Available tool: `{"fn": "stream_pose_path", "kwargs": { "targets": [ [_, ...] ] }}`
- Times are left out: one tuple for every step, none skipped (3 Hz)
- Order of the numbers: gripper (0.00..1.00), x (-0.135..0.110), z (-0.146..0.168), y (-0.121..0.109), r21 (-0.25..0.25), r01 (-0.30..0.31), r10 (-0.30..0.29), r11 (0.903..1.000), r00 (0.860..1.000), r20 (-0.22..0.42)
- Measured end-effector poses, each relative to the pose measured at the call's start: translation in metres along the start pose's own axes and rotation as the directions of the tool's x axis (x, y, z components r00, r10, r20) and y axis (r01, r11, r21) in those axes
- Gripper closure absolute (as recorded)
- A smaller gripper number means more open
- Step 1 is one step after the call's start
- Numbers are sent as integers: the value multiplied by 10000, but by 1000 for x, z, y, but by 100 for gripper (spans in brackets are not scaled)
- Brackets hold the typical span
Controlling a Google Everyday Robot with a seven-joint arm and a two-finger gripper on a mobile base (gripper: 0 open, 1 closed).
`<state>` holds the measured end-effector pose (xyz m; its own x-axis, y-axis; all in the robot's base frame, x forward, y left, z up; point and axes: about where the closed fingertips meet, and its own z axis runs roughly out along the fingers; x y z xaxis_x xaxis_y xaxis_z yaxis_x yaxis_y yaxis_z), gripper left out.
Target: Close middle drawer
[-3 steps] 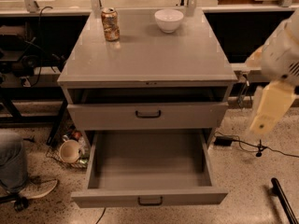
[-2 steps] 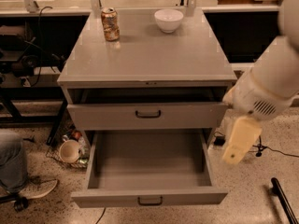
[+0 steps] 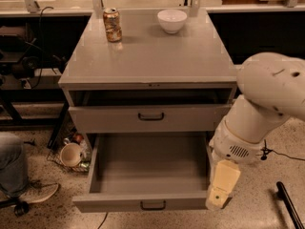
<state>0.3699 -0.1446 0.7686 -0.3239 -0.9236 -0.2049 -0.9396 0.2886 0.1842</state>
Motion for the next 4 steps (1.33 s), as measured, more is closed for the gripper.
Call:
{"fn": "stream_pose_path", "kwargs": {
  "targets": [
    [0,-2,5,-1,-36,-317,317,9995,9995,-4],
    [2,13,76,-12,-908,-1804,1813,9794,9834,25],
    [25,20,126,-33,-1114,-2529,2579,9611,9656,331],
    [56,34,174,-54,-1113,-3175,3286,9417,9391,1011]
  ]
}}
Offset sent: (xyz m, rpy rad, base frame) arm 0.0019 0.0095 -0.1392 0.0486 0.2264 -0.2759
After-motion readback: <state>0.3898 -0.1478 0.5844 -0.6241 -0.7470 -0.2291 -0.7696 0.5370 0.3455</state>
